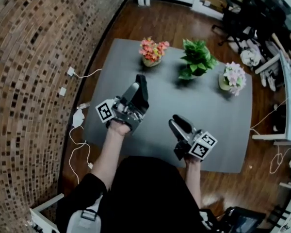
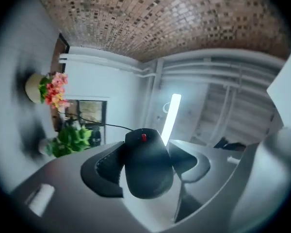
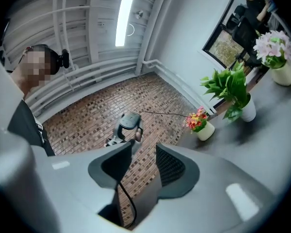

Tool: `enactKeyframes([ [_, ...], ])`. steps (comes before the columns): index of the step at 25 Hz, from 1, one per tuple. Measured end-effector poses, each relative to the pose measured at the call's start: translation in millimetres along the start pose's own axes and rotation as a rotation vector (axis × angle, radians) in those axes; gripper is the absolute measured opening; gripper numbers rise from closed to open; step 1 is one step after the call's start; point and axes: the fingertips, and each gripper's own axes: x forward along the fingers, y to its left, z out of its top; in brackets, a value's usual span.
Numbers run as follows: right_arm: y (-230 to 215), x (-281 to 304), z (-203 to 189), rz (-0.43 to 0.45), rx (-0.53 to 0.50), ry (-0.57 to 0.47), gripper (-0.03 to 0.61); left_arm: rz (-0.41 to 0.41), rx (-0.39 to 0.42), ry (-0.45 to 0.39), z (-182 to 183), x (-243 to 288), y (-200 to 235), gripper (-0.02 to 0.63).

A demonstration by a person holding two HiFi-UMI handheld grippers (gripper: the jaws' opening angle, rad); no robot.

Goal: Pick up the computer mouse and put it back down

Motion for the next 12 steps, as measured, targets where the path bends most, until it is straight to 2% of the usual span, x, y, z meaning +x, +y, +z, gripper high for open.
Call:
enactKeyframes([
  [2,3,8,-1,0.016,-0.004,0.01,0.143,-0.13,-0.029,-0.036,5,6,-47,0.287],
  [4,7,15,-3,0.029,-0.008,0.021,0.143,-0.189,-0.014,-0.04,8,8,-75,0.287],
  [8,13,24,-4,0.041,-0.014,0.033,0.143,-0.21,0.019,-0.012,10,12,-95,0.287],
  [12,16,28,-2,0.039,-0.024,0.035,0.143,-0.181,0.034,0.031,4,13,-86,0.287],
])
